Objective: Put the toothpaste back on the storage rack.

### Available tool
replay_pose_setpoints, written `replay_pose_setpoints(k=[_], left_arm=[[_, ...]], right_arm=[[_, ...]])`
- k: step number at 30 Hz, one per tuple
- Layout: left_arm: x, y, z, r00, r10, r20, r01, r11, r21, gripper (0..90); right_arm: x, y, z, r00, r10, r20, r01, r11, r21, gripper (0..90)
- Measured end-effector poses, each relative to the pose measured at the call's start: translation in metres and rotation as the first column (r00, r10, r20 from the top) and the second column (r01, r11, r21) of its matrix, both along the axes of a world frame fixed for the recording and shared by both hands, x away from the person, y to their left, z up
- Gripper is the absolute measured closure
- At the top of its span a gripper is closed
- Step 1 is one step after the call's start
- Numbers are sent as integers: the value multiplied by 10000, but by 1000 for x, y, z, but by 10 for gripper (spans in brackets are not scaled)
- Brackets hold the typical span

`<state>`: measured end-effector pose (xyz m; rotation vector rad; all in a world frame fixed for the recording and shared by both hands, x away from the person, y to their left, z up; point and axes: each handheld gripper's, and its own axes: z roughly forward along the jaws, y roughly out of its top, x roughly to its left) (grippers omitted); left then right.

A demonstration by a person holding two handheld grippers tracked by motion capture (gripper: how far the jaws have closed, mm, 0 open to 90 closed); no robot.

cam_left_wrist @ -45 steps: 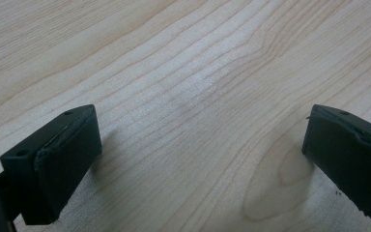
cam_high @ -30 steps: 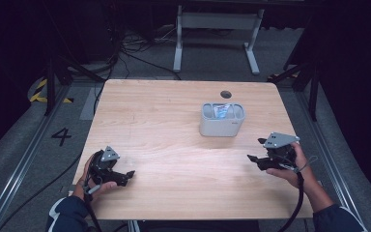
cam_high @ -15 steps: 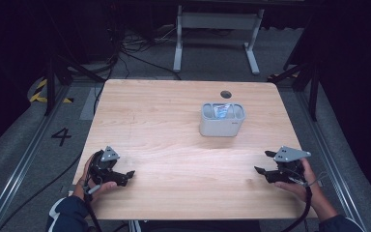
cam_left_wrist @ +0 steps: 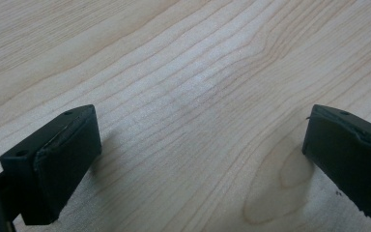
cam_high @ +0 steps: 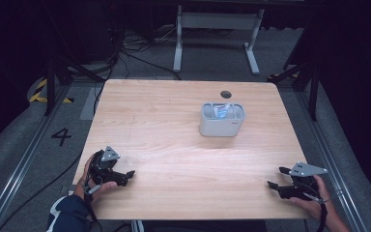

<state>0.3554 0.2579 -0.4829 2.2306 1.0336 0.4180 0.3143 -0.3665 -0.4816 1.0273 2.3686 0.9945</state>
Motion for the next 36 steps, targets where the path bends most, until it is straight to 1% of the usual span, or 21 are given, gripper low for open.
replay_pose_setpoints(k=[3,5,6,8,11,17,18,36], left_arm=[[0,0,0,10000,14,-30,-14,10000,-11,5],[0,0,0,10000,4,-42,-4,10000,-18,5],[0,0,0,10000,12,-82,-13,10000,-47,5],[0,0,0,10000,12,-68,-13,10000,-31,5],[0,-1,0,9999,28,-168,-30,9999,-106,5],[0,-1,0,9999,9,-164,-11,9999,-100,5],[-1,-1,0,9997,76,-213,-80,9998,-172,5],[0,-1,0,9998,49,-209,-52,9998,-166,4]], right_arm=[[-4,-8,-3,9993,-363,-87,365,9989,281,219],[-4,-13,-4,9977,-609,-313,627,9963,587,208],[-4,-14,-5,9973,-667,-295,684,9958,612,207],[-4,-14,-5,9974,-661,-292,677,9960,582,205],[-4,-14,-5,9974,-659,-293,675,9960,579,204],[-4,-14,-5,9974,-671,-280,686,9960,566,202],[-4,-14,-5,9973,-677,-276,692,9960,563,202],[-3,-14,-5,9976,-642,-273,656,9963,556,197]])
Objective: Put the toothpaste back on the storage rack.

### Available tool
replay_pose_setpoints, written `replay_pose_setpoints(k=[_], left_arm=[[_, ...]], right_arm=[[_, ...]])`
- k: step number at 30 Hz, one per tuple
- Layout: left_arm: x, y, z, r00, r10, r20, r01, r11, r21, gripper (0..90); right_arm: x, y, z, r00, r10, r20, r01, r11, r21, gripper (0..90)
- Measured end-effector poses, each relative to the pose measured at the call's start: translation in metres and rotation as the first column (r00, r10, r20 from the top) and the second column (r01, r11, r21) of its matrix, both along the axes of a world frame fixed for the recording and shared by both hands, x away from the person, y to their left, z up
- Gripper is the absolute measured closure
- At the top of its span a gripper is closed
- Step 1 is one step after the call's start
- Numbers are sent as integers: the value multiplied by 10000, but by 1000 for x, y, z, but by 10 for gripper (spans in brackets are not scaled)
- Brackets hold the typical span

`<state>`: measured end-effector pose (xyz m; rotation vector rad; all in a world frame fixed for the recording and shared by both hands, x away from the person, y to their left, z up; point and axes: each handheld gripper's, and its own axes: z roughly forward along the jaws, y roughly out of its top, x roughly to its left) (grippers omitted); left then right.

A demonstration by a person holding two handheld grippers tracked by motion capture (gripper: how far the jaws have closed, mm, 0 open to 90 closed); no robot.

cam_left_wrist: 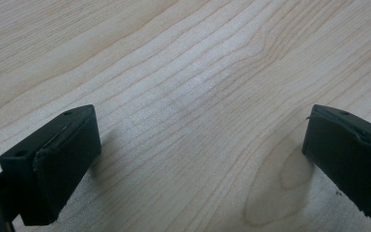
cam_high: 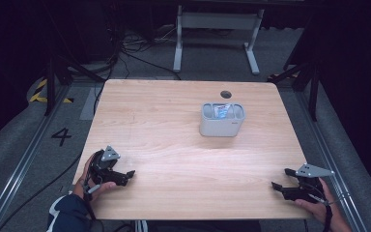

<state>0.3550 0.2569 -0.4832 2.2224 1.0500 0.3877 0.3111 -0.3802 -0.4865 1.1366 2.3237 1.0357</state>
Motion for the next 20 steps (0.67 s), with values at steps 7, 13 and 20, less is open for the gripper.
replay_pose_setpoints(k=[7,13,20], left_arm=[[0,0,0,10000,-11,-54,11,10000,8,2],[1,0,0,10000,-27,-57,27,10000,2,2],[0,0,0,10000,-22,-62,22,10000,-5,2]], right_arm=[[1,0,0,10000,31,-11,-31,10000,10,190],[2,0,0,10000,37,-14,-37,10000,1,188],[3,1,0,10000,62,-33,-62,10000,18,188]])
